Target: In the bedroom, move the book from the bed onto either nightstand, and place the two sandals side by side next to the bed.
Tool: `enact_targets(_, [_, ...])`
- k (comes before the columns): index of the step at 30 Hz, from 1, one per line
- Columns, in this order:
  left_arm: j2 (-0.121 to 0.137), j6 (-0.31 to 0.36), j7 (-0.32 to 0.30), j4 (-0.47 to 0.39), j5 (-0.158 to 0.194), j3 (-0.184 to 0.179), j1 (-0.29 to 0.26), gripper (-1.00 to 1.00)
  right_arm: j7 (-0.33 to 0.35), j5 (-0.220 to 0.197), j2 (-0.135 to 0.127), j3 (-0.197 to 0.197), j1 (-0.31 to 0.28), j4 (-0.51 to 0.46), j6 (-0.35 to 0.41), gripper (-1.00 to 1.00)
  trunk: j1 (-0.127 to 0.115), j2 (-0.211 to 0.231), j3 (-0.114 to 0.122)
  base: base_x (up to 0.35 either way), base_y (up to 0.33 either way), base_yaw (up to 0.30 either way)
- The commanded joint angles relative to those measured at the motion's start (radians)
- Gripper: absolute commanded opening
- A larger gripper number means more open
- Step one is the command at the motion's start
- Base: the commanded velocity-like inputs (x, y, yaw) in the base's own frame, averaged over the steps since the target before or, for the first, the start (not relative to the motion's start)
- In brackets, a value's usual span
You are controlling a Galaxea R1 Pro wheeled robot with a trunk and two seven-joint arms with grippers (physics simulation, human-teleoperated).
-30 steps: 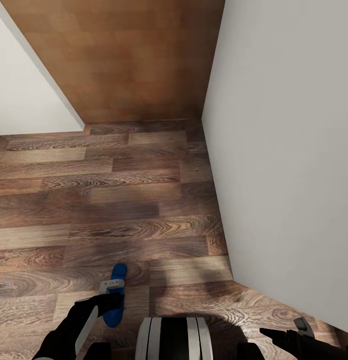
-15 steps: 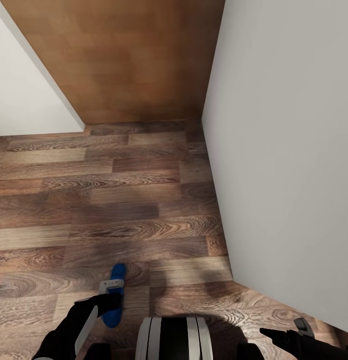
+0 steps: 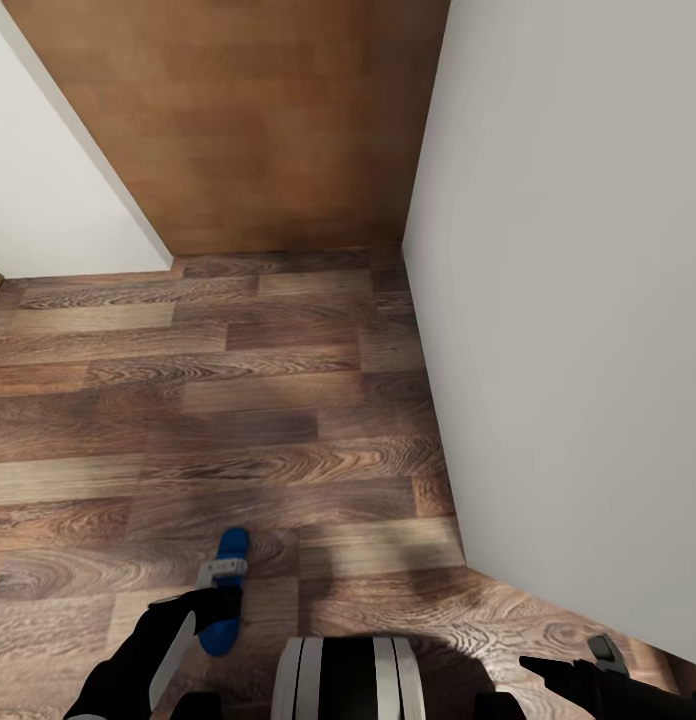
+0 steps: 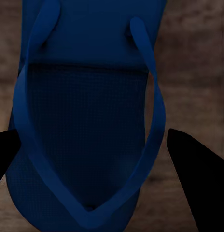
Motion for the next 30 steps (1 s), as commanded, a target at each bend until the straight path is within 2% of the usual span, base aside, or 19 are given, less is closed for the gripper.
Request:
enact_targets(1, [0.0, 0.006, -0.002, -0.001, 0.008, 0.002, 0.0, -1.0, 0.003, 0.001, 0.0, -0.001, 0.0, -0.001, 0.004, 1.0, -0.001, 0.0, 0.003, 0.0, 0.0, 0.0])
enact_targets(3, [0.0, 0.006, -0.002, -0.001, 0.008, 0.002, 0.0, -1.0, 0.003, 0.001, 0.0, -0.001, 0.0, -0.001, 0.004, 1.0, -0.001, 0.001, 0.011, 0.0, 0.0, 0.0])
enact_targets(11, [0.0, 0.006, -0.002, -0.001, 0.008, 0.002, 0.0, -1.0, 0.003, 0.001, 0.0, -0.001, 0.0, -0.001, 0.004, 1.0, -0.001, 0.001, 0.011, 0.0, 0.0, 0.0])
enact_targets(17, [0.0, 0.006, -0.002, -0.001, 0.008, 0.002, 0.0, -1.0, 0.003, 0.001, 0.0, -0.001, 0.0, -0.001, 0.004, 1.0, -0.004, 0.002, 0.034, 0.0, 0.0, 0.0])
enact_targets(30, [-0.001, 0.005, -0.002, -0.001, 0.008, 0.002, 0.0, -1.0, 0.003, 0.001, 0.0, -0.001, 0.0, -0.001, 0.004, 1.0, -0.004, 0.002, 0.034, 0.0, 0.0, 0.0])
